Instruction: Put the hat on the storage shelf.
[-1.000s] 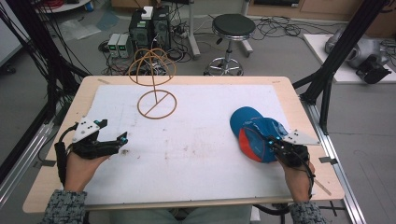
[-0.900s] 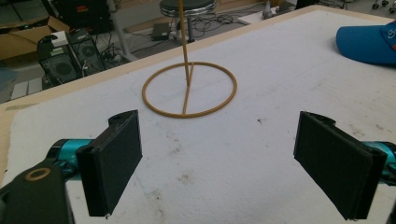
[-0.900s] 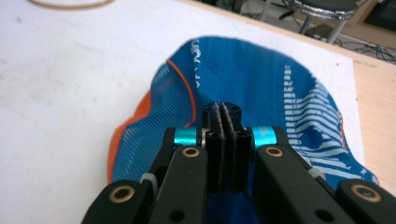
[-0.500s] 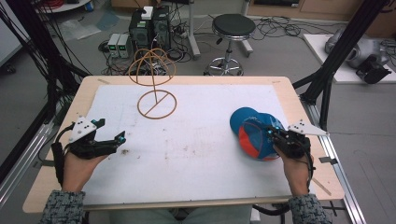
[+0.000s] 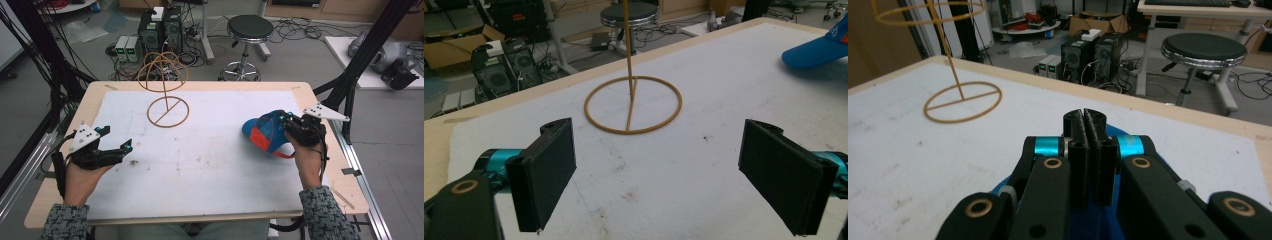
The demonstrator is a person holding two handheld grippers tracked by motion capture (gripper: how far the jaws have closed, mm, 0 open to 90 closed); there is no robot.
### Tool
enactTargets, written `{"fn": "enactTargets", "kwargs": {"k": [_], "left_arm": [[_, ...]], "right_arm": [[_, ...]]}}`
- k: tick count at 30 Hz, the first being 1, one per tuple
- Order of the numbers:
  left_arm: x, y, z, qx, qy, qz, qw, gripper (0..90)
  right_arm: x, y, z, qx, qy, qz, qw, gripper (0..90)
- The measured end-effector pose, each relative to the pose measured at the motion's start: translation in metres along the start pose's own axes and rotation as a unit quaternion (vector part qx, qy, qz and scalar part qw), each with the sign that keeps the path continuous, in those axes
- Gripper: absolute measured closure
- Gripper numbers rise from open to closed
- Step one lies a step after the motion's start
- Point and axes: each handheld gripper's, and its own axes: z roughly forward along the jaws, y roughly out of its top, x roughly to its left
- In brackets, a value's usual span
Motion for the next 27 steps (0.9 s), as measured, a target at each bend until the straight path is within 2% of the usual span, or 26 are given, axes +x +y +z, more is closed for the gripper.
{"fn": "enactTargets", "kwargs": {"k": [3,7,11,17,18,19,23,24,25,27], "left_arm": [[0.000,0.000,0.000,0.000,-0.001,0.001,1.0000,15.4],[0.000,0.001,0.000,-0.002,-0.003,0.001,1.0000,15.4],[0.000,0.002,-0.002,-0.004,-0.003,0.001,1.0000,15.4],[0.002,0.004,-0.004,-0.009,-0.003,-0.002,1.0000,15.4],[0.002,0.004,-0.004,-0.010,-0.003,-0.002,0.9999,15.4],[0.001,0.005,-0.004,-0.011,-0.005,-0.001,0.9999,15.5],[0.000,0.007,-0.005,-0.014,-0.007,0.002,0.9999,15.7],[0.000,0.007,-0.005,-0.015,-0.008,0.001,0.9999,15.7],[0.000,0.007,-0.005,-0.015,-0.008,0.002,0.9998,15.7],[0.000,0.008,-0.006,-0.015,-0.008,0.003,0.9998,15.8]], "right_arm": [[0.002,0.008,0.004,-0.005,0.003,0.010,0.9999,88.4],[0.008,0.023,0.013,-0.014,0.005,0.012,0.9998,88.4],[0.014,0.041,0.028,-0.027,0.017,0.030,0.9991,88.4],[0.023,0.069,0.046,-0.048,0.022,0.044,0.9976,88.4],[0.023,0.069,0.046,-0.048,0.022,0.044,0.9976,88.4],[0.025,0.080,0.054,-0.059,0.022,0.051,0.9967,88.4],[0.031,0.102,0.069,-0.070,0.023,0.061,0.9955,88.3],[0.031,0.102,0.069,-0.070,0.023,0.061,0.9955,88.3],[0.035,0.113,0.077,-0.077,0.023,0.065,0.9947,88.3],[0.039,0.124,0.085,-0.081,0.023,0.067,0.9942,88.3]]}}
